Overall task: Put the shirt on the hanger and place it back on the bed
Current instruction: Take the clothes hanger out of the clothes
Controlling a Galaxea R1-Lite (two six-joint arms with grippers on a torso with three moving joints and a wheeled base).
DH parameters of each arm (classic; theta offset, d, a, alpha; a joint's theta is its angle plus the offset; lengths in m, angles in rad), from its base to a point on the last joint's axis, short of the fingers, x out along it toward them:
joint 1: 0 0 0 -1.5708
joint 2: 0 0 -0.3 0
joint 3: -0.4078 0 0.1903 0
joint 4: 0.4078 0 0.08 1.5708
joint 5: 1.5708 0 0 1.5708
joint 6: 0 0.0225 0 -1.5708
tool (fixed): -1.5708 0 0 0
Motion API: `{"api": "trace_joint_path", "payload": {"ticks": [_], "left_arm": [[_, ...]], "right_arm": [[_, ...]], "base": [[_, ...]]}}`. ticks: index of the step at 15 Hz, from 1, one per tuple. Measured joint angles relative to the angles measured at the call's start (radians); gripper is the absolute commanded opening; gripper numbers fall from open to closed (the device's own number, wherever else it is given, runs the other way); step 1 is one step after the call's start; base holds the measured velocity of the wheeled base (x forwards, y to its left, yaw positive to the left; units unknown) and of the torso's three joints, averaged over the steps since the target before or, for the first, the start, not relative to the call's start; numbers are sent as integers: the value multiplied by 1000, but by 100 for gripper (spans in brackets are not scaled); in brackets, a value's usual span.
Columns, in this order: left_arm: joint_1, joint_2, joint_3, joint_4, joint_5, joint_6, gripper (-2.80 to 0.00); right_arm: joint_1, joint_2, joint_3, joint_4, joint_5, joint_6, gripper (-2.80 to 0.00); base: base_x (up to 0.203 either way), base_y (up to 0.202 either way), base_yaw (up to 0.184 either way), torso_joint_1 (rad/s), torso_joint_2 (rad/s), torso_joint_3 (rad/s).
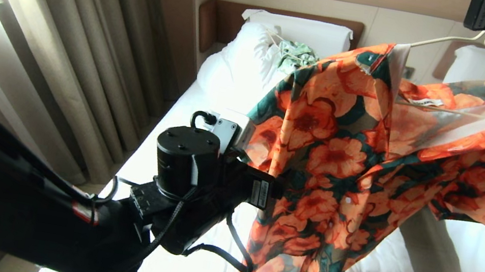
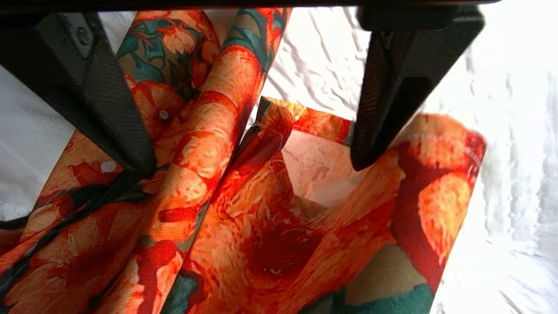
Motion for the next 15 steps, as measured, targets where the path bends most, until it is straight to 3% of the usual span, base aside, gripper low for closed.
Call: {"api": "trace_joint_path", "payload": {"ticks": [12,15], "left_arm": [[-6,36,-19,-12,-22,2,-280],[-38,60,-11,-16,-21,2,-280]], "right_arm": [[0,3,5,0,0,1,-280],[0,3,-3,1,-1,0,-280]], "base": [[0,0,0,0,0,0],[0,0,0,0,0,0]]}}
